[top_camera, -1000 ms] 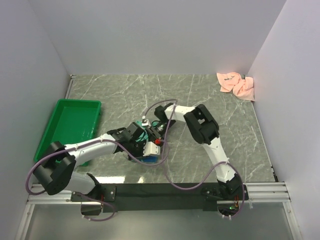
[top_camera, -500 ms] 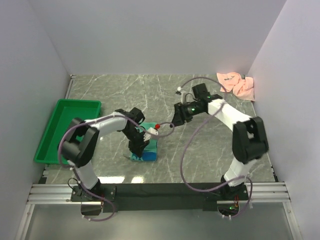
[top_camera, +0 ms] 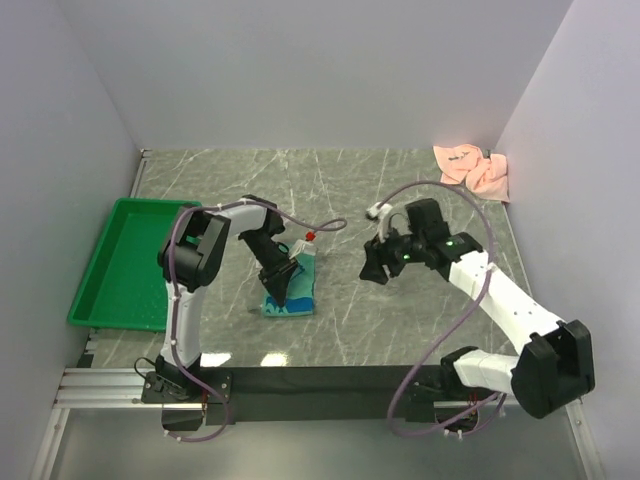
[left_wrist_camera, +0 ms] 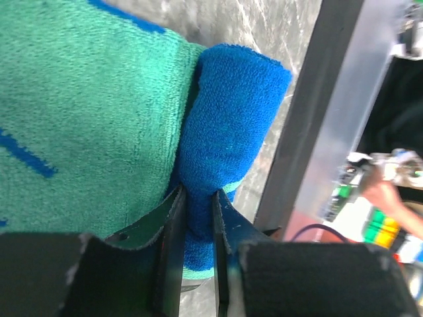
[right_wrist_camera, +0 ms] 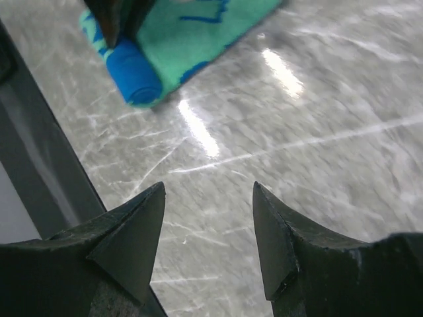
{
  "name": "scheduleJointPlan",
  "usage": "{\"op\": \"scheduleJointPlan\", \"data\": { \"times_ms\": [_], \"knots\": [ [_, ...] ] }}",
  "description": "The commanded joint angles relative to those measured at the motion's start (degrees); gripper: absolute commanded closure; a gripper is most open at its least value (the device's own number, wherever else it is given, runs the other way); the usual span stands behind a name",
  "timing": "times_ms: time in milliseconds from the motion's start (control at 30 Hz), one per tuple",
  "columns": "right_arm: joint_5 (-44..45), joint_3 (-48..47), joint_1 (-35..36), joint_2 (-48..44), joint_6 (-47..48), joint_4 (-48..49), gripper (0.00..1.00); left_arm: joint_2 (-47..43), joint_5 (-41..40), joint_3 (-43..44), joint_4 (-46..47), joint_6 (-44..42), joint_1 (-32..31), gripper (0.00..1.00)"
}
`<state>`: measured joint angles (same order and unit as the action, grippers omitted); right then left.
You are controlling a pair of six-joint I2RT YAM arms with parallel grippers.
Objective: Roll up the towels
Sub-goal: Roll the towel
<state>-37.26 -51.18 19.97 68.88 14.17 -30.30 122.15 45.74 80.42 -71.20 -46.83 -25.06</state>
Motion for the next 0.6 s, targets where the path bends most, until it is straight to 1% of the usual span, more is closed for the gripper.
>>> {"op": "scheduleJointPlan", "data": {
  "times_ms": [0,67,100,167,200,233,333,433,567],
  "knots": [
    [7.1,0.6,9.7,-0.9,3.1,3.1,0.37,4.5,-5.5,2.9,5.5,-3.4,1.2,0.94],
    [9.6,-1.0,15.0,1.8,3.7,3.9,0.37,5.7,-5.5,4.1,5.5,-2.9,1.3,0.94],
    [11.2,-1.8,19.7,3.0,4.0,5.2,0.32,6.2,-5.6,4.6,5.4,-2.7,1.3,0.94],
    [16.0,-4.7,24.5,7.3,5.2,6.6,0.29,7.4,-5.7,5.5,5.2,-2.2,1.5,0.93],
    [17.2,-5.8,28.6,9.0,5.6,7.9,0.28,7.8,-5.6,5.8,5.2,-2.1,1.6,0.92],
    [20.1,-8.5,30.3,12.8,6.6,8.2,0.28,8.6,-5.6,6.3,4.8,-2.0,1.7,0.92],
    [23.8,-12.1,35.6,20.0,9.2,10.4,0.27,9.9,-5.2,6.9,4.9,-0.9,2.1,0.91],
    [25.5,-13.4,39.3,24.6,10.8,13.3,0.30,10.6,-4.5,7.0,5.1,-0.1,2.4,0.88],
    [25.9,-13.8,42.0,28.0,12.5,15.6,0.30,11.1,-3.9,7.2,5.4,0.5,2.6,0.87]
  ]
}}
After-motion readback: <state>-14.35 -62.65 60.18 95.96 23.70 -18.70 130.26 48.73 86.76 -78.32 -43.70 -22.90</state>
